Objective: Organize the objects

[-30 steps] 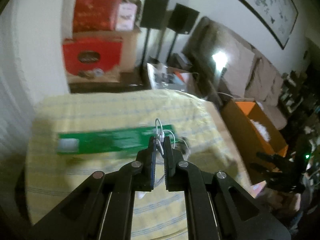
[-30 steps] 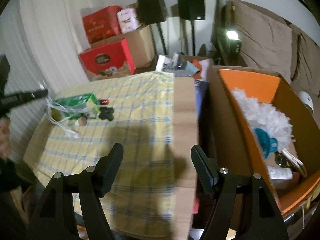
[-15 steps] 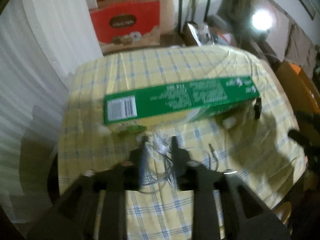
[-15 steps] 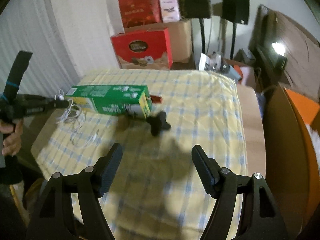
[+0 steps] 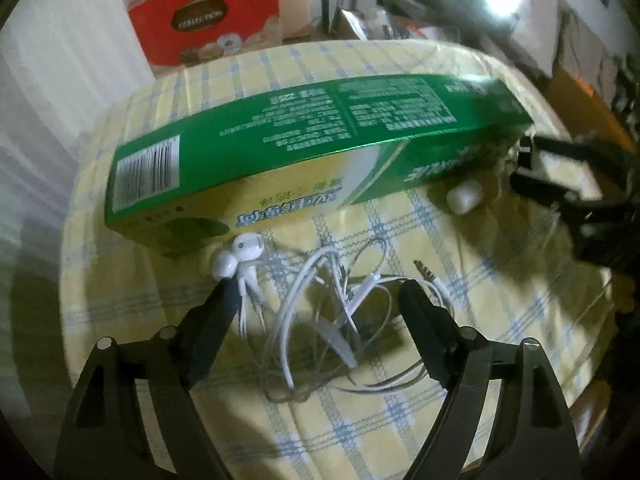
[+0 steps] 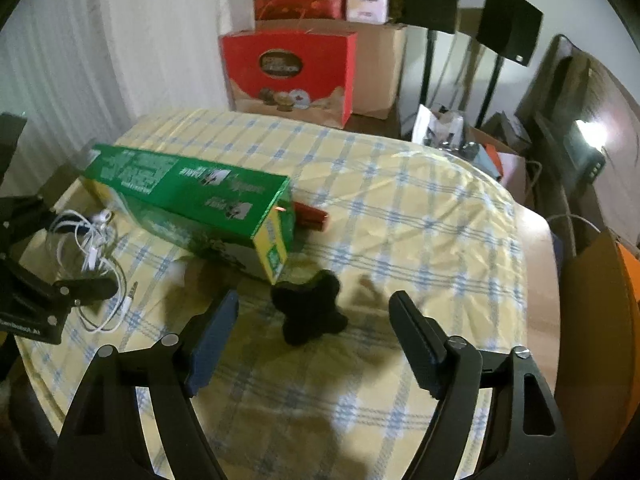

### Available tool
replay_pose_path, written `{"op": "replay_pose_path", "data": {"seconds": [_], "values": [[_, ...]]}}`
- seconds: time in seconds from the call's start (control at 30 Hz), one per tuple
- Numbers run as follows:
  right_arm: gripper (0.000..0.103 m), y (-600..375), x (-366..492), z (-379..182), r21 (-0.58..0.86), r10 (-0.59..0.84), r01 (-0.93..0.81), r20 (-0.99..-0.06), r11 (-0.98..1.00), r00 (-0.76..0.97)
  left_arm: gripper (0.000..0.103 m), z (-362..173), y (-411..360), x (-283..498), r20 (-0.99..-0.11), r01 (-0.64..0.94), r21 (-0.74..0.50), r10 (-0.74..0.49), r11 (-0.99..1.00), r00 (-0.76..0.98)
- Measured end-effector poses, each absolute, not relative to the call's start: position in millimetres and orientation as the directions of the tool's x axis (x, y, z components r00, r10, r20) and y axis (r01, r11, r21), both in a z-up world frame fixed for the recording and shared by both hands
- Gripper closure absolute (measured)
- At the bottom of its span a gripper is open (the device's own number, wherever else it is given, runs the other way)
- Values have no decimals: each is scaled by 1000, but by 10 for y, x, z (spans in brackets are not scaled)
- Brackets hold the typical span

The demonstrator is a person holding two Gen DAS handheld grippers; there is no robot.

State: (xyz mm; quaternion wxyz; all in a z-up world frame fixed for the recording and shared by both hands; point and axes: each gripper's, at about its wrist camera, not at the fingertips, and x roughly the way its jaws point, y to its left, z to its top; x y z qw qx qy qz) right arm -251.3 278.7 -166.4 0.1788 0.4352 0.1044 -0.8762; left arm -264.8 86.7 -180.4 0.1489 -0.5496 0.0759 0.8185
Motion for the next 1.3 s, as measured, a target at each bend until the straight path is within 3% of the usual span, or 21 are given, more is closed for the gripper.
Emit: {"op": "replay_pose_path", "data": {"seconds": [0.03,0.1,0.17,0.3,0.6,1.03,1.3], "values": [[40,2761,-2514,-1695,-34,-221,415,-805,-909,-551,39,-1789,839,-2640,-919,-320,-35,156,-947,-362],[65,2742,-2517,-1744,-35,-219,423,-816,-905,-534,63,-1755,799,-2628,-920,-316,-43,161,-948,-358],[67,2748,-2508,-1773,-13,-236,424,-814,-906,-531,81,-1718,713,-2653,-922,-300,-65,172,-952,-347],[67,2761,-2424,-1704,-29,-220,388,-784,-921,-580,93,-1657,546,-2713,-919,-221,-76,155,-972,-362],[67,3010,-1952,-1128,-43,-226,349,-687,-936,-690,95,-1032,547,-2529,-818,-193,-17,124,-981,-562],[67,3748,-1176,-696,49,-260,287,-585,-957,-768,95,-413,851,-2188,-713,-264,-122,269,-957,-647],[67,4014,-1067,-499,74,-270,274,-537,-959,-799,95,-42,868,-2001,-602,-189,-171,255,-967,-756]]}}
